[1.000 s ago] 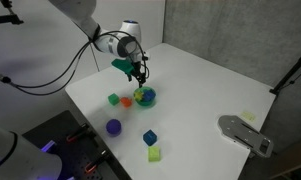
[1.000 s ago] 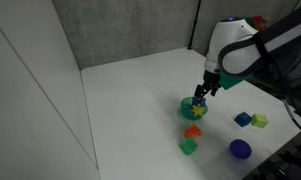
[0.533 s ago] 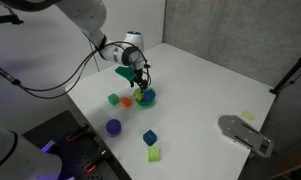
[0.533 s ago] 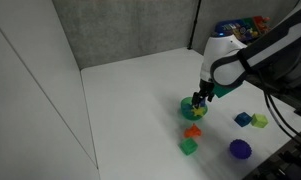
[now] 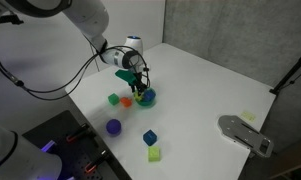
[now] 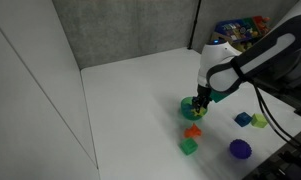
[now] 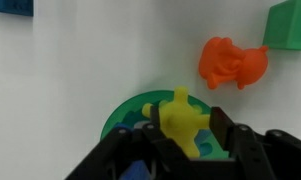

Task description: Remove the yellow microbe shaped toy from the green bowl and place it on the table

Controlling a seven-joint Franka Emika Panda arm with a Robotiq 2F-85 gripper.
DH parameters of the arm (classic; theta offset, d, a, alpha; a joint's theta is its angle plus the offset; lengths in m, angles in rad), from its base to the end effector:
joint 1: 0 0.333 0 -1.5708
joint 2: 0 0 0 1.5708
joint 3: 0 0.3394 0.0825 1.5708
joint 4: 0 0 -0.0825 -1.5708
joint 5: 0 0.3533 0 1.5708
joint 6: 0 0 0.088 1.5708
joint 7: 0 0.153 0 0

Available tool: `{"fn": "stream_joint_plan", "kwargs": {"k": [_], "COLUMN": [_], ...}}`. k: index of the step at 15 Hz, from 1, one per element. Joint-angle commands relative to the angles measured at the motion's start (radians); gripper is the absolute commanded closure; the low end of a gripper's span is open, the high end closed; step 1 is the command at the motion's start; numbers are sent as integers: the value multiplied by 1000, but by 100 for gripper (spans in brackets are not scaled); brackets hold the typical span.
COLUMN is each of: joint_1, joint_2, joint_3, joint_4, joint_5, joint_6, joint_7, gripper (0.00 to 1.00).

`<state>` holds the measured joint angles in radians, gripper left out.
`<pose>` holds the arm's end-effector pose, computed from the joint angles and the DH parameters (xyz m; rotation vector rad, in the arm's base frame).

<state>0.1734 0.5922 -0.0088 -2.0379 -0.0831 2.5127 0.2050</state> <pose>0.5648 0.0921 0.1387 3.0663 0.0474 -0.1632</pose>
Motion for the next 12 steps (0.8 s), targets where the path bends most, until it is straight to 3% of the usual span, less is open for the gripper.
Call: {"fn": "stream_joint_plan", "kwargs": {"k": [1,4,5,12], "joint_1": [12,8,5,-46], "joint_2": [-3,-21,-30,-156], "joint_3": [-16,-23,-24,37], "joint_4": [14,9,7,-15], "joint_5": [-9,-6,-3,85], "joint_6": [-7,-18,-22,-108], "joint_7": [28,34,33,-34], "gripper": [75,96,98,95]}}
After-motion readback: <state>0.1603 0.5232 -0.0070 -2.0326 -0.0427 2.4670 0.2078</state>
